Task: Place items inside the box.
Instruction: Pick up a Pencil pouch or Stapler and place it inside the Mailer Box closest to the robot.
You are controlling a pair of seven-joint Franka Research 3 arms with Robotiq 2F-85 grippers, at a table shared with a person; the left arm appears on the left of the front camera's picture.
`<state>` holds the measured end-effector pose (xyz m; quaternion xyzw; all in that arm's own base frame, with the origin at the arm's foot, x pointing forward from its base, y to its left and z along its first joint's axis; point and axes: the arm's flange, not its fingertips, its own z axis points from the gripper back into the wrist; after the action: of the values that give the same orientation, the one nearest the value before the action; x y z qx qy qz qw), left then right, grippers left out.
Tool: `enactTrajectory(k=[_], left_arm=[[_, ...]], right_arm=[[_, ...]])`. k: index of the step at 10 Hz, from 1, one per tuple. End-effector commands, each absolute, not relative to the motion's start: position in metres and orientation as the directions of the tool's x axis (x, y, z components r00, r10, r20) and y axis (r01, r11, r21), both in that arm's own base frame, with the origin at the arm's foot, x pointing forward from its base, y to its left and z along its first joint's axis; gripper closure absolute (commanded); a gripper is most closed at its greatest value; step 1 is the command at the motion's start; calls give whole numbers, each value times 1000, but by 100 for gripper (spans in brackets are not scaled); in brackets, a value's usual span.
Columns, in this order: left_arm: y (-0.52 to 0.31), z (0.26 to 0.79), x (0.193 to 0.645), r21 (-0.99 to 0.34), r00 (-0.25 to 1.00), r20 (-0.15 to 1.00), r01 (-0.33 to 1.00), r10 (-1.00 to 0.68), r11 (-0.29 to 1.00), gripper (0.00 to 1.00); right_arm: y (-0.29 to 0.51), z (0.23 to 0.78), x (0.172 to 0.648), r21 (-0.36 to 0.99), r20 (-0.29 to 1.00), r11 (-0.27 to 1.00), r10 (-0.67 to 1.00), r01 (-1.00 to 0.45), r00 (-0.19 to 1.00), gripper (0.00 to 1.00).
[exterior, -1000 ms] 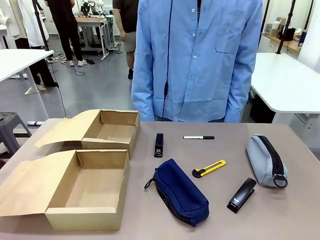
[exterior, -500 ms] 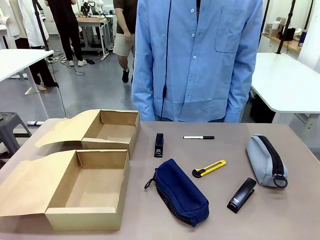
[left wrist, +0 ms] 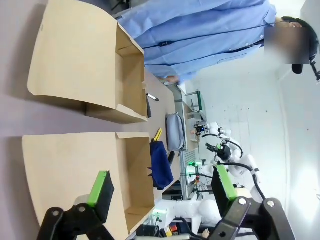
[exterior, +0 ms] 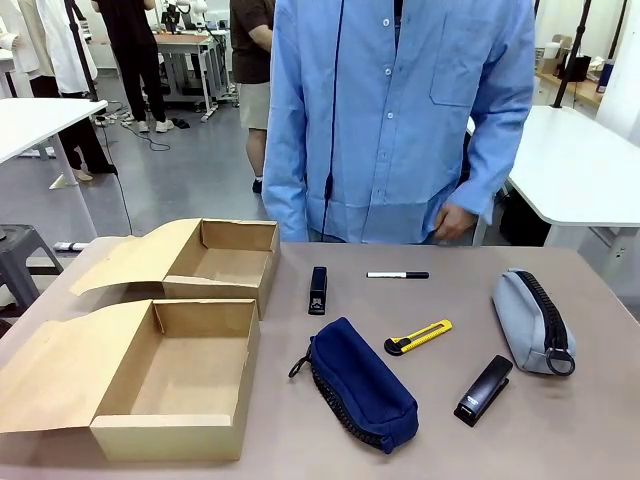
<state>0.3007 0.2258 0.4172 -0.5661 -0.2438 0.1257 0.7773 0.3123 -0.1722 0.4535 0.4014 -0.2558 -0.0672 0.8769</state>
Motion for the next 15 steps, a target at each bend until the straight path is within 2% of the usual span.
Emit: enactTrajectory(k=[1,3,4,5,6,8,10,12,13,15], left_arm=[[228,419,301,-940,844,261,112,469,322,0],[228,419,301,-940,844,261,112,469,322,0],[228,419,301,-940,844,261,112,469,322,0],[228,419,301,-940,844,261,112,469,322,0],[228,419,301,-940,844,261,112,469,322,0],[228,419,301,-940,844,261,112,469,322,0],[228,419,301,-940,844,261,112,469,322,0],[228,419,301,-940,844,261,112,469,322,0],[228,419,301,-940,844,261,112,469,322,0],[228,419,301,-940,844,261,112,469,322,0]], right_arm=[[-111,461,323,537,373,840,-160,-72,914,0],[-69,462,338,432,360,883,15,-181,933,0],[-65,462,342,412,353,892,30,-184,935,0],[-95,468,335,533,403,825,-55,-186,913,0],[-136,468,317,612,392,784,-187,-104,901,0],[-214,447,260,763,378,646,-416,-24,827,0],[-249,412,219,822,328,568,-527,38,784,0],[-260,396,223,888,232,448,-635,106,737,0],[-276,419,207,834,296,545,-577,89,761,0],[-276,419,207,834,296,545,-577,89,761,0]])
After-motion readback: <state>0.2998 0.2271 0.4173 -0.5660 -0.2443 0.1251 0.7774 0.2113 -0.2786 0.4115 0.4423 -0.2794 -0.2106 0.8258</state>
